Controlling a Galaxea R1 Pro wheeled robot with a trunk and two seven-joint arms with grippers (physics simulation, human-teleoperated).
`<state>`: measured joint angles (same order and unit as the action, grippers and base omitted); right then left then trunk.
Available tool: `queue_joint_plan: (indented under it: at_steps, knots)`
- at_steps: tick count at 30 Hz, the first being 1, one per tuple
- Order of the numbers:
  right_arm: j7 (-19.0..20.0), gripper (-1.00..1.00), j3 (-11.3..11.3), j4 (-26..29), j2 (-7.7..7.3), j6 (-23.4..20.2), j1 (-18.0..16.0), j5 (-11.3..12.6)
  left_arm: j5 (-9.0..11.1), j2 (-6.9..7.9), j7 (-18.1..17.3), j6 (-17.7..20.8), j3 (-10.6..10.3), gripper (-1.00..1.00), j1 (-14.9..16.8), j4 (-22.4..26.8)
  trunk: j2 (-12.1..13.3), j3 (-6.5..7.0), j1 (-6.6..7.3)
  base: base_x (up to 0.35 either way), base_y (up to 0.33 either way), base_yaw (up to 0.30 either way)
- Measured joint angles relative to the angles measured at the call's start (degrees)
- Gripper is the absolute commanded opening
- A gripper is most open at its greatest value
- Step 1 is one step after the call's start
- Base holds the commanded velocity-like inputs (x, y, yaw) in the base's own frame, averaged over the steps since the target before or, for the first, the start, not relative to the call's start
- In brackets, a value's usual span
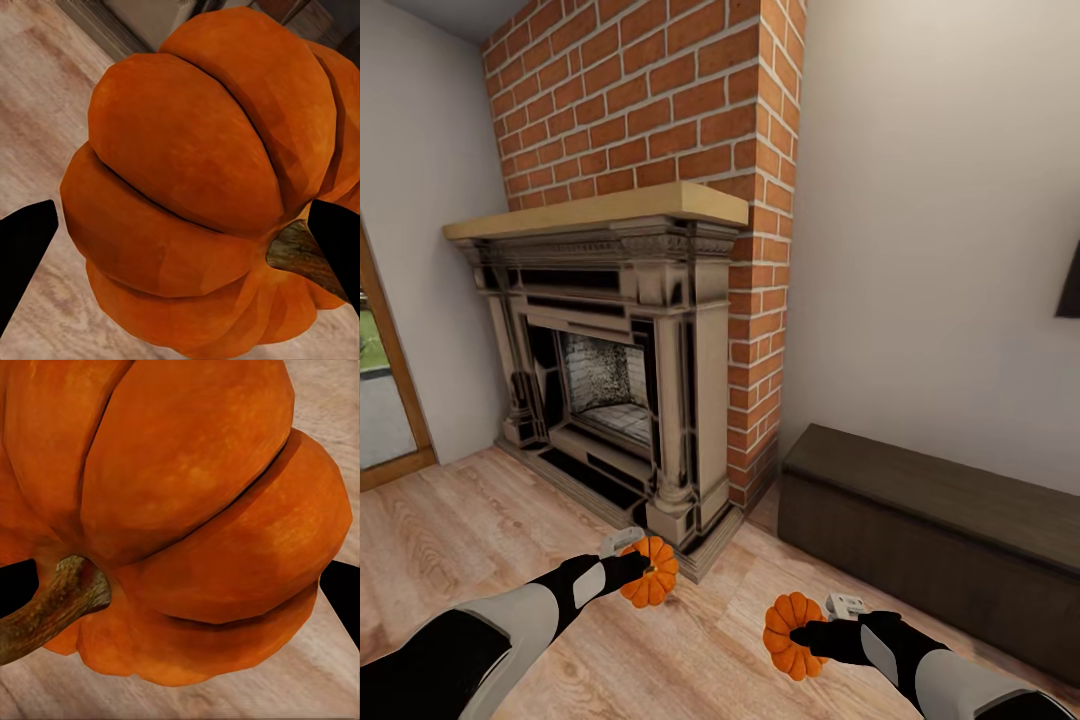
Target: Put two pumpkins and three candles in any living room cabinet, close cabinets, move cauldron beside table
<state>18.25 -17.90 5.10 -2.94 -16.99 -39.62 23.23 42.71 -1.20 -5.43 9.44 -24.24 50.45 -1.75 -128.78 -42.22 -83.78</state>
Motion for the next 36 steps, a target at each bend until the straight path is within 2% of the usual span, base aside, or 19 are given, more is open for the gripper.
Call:
queue_joint_plan:
  at_steps: [17, 25, 32, 36]
  knots:
    - [-0.10, -1.00, -0.09, 0.00, 0.07, -0.01, 0.00, 0.01, 0.02, -0.09, -0.01, 0.00, -0.04, -1.00, 0.00, 0.00, 6.82, 1.81, 3.74, 0.000, 0.000, -0.007]
    - [-0.24, -1.00, -0.17, 0.00, 0.07, -0.01, 0.00, -0.08, -0.03, -0.09, 0.03, -0.01, -0.07, -1.00, 0.00, 0.00, 10.03, 3.14, 5.49, 0.000, 0.000, -0.263]
    - [-0.17, -1.00, -0.19, -0.01, 0.00, 0.00, 0.00, -0.11, -0.02, -1.40, 0.01, 0.00, -0.06, -1.00, -0.01, -0.08, 12.83, 4.24, 7.03, 0.000, 0.000, -0.287]
    - [-0.33, -1.00, -0.27, -0.04, 0.05, -0.02, 0.01, -0.17, -0.03, -1.56, -0.01, -0.08, -0.23, -1.00, -0.39, -0.13, 12.85, 4.10, 7.03, 0.000, 0.000, -0.277]
